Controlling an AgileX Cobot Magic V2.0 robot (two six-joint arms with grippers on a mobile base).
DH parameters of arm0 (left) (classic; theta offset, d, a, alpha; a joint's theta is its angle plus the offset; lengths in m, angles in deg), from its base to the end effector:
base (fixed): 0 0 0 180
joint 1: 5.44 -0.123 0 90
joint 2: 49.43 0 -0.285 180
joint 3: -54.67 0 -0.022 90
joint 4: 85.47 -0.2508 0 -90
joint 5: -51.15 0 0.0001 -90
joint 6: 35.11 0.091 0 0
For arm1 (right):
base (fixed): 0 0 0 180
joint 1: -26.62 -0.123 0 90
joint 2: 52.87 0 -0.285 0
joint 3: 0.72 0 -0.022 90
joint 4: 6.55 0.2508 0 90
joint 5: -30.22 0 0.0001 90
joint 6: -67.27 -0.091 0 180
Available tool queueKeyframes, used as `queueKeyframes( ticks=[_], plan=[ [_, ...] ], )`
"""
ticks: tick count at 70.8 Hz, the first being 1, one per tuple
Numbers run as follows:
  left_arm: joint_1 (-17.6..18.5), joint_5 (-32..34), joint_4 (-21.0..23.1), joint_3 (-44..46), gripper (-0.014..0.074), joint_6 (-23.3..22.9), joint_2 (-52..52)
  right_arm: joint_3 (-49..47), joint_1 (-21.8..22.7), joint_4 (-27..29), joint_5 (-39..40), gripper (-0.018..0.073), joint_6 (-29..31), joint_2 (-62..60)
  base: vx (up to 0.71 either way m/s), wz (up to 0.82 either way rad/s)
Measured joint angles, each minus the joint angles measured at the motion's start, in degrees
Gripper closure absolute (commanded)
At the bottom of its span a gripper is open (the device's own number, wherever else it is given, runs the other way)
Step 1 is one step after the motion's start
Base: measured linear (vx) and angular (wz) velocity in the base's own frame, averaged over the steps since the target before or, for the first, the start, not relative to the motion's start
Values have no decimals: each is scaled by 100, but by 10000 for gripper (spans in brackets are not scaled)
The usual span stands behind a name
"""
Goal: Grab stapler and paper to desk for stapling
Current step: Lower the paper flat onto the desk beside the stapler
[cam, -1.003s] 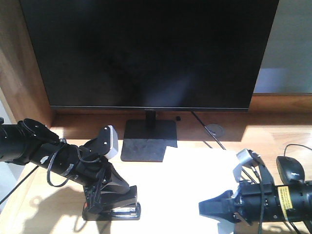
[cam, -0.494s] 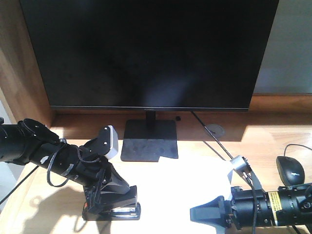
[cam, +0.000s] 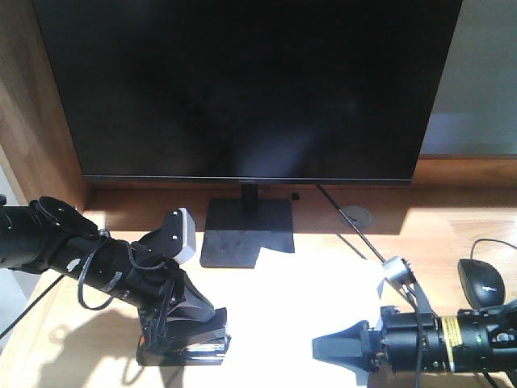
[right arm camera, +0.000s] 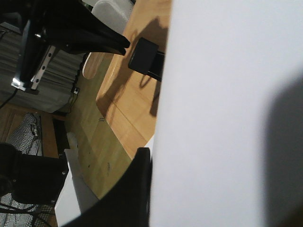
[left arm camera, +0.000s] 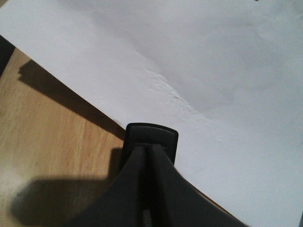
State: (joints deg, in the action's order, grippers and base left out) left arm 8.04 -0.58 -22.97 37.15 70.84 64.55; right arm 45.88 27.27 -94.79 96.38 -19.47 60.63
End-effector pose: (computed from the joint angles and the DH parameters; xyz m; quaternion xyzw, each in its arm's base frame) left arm 0.3144 -0.1406 0.1717 0.5702 0.7182 -0.2927 0.2708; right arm 0.2356 0.0805 0.1222 -0.1004 0.8217 0.5342 0.1713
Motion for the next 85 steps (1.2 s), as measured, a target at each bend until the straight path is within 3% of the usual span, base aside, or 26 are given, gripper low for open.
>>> queueKeyframes(
  ticks=[23, 42, 56, 65, 85],
  plan=[
    [0, 0, 0, 0, 603, 0, 0, -366, 0, -11, 0, 561, -124, 607, 0, 0],
    [0, 0, 0, 0, 603, 0, 0, -1108, -57, -536, 0, 561, -1037, 1029, 0, 0],
    [0, 0, 0, 0, 603, 0, 0, -1753, -529, -1193, 6, 561, -1701, 1388, 0, 0],
    [0, -6, 0, 0, 603, 0, 0, -2173, -791, -1272, 12, 561, -2036, 1547, 0, 0],
    [0, -25, 0, 0, 603, 0, 0, -2604, -818, -1311, 17, 561, -2401, 1631, 0, 0]
  ],
)
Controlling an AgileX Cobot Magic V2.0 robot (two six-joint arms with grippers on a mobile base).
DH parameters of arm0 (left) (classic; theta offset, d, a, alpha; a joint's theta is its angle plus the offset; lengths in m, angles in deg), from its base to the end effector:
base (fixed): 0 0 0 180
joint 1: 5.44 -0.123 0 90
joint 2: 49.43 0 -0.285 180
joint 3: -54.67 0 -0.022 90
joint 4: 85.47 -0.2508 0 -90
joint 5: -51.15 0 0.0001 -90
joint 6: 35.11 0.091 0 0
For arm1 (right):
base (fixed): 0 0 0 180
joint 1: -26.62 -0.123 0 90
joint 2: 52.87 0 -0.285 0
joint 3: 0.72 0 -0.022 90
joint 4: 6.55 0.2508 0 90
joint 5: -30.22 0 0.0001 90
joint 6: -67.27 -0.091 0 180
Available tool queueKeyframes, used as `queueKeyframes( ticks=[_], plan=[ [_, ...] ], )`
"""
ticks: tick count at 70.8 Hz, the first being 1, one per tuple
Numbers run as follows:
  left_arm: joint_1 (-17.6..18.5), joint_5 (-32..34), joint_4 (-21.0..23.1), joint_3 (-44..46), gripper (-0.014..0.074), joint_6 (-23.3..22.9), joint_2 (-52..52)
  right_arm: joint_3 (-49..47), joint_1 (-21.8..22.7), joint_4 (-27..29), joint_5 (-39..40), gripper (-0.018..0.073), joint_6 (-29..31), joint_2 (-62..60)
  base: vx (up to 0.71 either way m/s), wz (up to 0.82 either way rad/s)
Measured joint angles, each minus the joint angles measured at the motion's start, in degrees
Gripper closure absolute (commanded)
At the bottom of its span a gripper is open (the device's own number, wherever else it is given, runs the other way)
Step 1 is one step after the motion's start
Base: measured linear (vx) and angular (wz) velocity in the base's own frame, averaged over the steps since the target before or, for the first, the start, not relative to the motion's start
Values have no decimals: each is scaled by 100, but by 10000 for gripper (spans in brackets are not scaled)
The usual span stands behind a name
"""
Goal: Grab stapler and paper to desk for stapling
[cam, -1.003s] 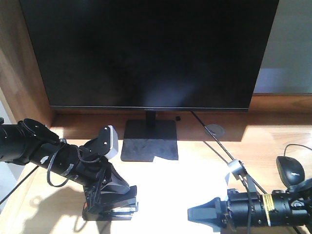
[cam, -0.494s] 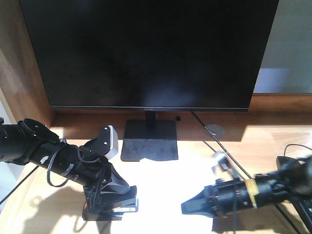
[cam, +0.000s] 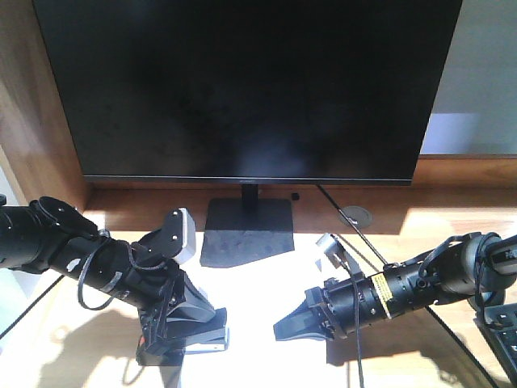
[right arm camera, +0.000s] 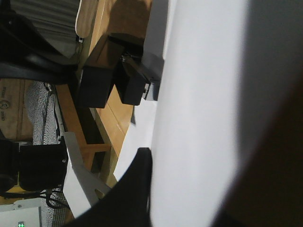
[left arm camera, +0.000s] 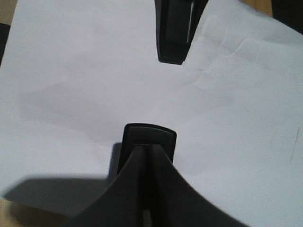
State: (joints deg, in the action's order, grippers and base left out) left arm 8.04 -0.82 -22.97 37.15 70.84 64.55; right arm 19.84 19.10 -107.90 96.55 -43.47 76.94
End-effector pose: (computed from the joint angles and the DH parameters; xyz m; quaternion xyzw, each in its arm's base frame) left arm 0.3141 -0.1407 0.1718 0.5706 0.7175 -0.2945 0.2701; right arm 0.3159 0.1241 0.0949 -0.1235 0.8389 0.5291 0.0325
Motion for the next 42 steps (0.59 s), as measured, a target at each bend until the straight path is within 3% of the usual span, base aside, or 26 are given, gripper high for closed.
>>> queueKeyframes(
  ticks=[42],
  plan=[
    [0, 0, 0, 0, 603, -5, 0, -3, 0, -15, 12, 561, -41, 0, 0, 0]
  ],
)
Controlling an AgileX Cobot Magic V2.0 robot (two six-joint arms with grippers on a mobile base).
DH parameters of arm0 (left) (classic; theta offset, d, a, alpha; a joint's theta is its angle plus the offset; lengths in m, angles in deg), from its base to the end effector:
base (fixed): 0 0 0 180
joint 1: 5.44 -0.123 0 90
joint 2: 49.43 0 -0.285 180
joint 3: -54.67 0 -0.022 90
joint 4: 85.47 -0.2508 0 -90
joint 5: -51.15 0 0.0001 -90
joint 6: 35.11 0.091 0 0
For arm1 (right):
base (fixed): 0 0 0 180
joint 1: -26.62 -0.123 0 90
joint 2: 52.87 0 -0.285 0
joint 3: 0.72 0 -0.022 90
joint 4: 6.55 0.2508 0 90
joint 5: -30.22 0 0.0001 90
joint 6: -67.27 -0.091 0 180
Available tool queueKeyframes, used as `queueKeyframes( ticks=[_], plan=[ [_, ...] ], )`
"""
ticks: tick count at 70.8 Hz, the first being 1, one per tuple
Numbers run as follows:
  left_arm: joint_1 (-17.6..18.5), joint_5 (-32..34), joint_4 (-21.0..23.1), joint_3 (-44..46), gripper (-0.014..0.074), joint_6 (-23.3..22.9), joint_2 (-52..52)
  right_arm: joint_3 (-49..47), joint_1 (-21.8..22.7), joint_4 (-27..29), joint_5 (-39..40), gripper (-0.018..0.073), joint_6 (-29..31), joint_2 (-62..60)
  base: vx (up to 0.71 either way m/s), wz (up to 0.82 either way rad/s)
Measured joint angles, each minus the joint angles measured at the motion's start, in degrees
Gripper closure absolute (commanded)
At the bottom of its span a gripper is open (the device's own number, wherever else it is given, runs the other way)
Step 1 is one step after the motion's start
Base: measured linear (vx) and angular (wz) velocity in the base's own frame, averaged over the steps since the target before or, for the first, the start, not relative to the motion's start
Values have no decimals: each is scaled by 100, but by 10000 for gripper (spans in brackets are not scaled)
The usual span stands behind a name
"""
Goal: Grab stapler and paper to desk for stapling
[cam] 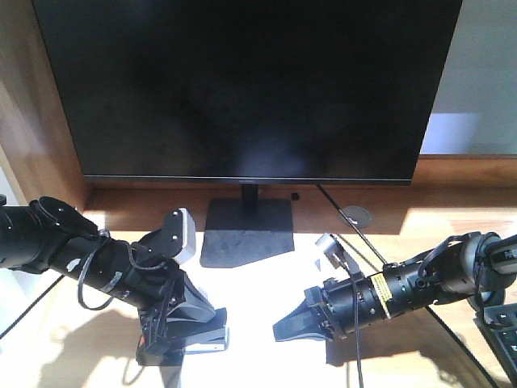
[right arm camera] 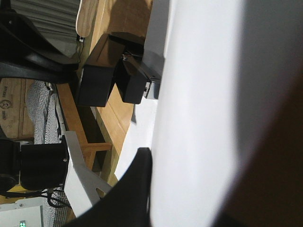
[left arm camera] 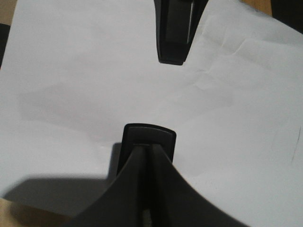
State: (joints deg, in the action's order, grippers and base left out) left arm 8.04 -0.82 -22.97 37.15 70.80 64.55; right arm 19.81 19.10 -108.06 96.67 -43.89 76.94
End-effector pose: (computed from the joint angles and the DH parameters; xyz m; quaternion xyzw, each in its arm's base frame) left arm 0.3141 -0.1407 0.1718 0.5703 0.7177 -0.2946 0.2700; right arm 0.3158 0.1241 0.0950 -0.1218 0.8391 0.5294 0.0297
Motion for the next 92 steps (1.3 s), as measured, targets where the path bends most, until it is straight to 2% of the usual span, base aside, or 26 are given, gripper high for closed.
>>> queueKeyframes(
  ticks=[44, 68, 92],
  plan=[
    [0, 1, 12, 0, 603, 0, 0, 0, 0, 0, 0, 561, 0, 0, 0, 0],
    [4, -9, 362, 6, 603, 5, 607, 0, 0, 0, 0, 561, 0, 0, 0, 0],
    [4, -345, 770, 130, 603, 15, 1014, 0, 0, -2, 0, 561, -2, 0, 0, 0]
  ],
)
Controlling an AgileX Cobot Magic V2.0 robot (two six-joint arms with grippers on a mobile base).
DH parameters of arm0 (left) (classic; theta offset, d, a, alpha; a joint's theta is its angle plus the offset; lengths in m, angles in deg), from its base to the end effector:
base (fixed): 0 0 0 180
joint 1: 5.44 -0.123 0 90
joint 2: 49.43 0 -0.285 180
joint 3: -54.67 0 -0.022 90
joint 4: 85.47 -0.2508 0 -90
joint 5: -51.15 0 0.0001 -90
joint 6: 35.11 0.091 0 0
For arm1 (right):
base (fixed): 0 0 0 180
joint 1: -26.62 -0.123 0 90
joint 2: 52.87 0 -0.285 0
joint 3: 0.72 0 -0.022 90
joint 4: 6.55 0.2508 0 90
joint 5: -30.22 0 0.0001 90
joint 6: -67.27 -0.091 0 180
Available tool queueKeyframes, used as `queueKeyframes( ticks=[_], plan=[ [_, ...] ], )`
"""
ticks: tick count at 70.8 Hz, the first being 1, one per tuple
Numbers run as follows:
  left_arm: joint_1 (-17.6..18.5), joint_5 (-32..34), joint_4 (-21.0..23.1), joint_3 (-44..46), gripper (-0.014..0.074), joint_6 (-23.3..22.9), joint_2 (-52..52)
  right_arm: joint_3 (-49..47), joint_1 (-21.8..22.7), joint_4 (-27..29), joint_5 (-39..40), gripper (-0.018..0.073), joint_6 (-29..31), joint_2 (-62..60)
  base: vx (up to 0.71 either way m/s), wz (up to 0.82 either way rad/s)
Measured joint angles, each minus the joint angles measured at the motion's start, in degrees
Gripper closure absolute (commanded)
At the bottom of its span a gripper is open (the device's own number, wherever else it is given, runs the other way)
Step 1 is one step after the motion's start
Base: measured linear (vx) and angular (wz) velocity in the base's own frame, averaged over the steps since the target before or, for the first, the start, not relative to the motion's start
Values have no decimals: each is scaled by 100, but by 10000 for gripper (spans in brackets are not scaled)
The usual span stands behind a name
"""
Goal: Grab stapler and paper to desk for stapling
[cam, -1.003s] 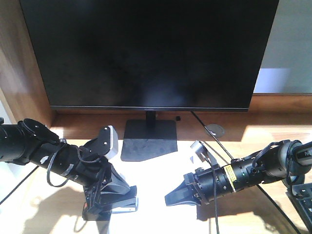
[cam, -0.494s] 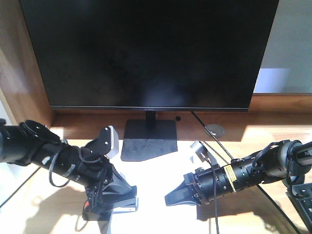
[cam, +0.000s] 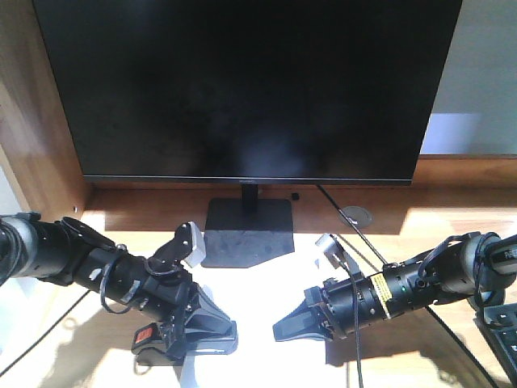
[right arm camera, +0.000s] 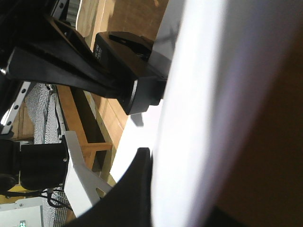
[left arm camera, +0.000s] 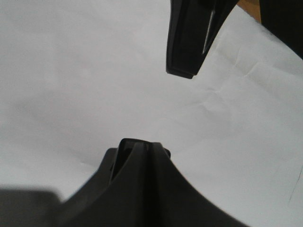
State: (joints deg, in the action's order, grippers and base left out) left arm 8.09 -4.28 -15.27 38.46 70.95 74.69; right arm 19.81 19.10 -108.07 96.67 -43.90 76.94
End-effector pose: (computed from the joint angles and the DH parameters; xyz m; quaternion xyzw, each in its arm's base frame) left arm 0.3240 -0.1505 0.1240 0.5051 0.7431 -0.3744 0.2290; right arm 0.3157 0.1241 0.0950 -0.1218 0.8391 0.5294 0.0296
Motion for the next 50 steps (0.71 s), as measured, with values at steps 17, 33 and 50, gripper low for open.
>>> queueKeyframes(
  ticks=[17, 33, 50],
  plan=[
    [0, -49, 26, 0, 603, 0, 29, 0, 0, 0, 0, 561, 0, 0, 0, 0],
    [20, 63, -100, -20, 603, 0, -164, 0, 0, 0, 0, 561, 0, 0, 0, 0],
    [38, 466, -673, -91, 603, 0, -1103, 0, 0, -5, 0, 554, 0, 0, 0, 0]
  ],
)
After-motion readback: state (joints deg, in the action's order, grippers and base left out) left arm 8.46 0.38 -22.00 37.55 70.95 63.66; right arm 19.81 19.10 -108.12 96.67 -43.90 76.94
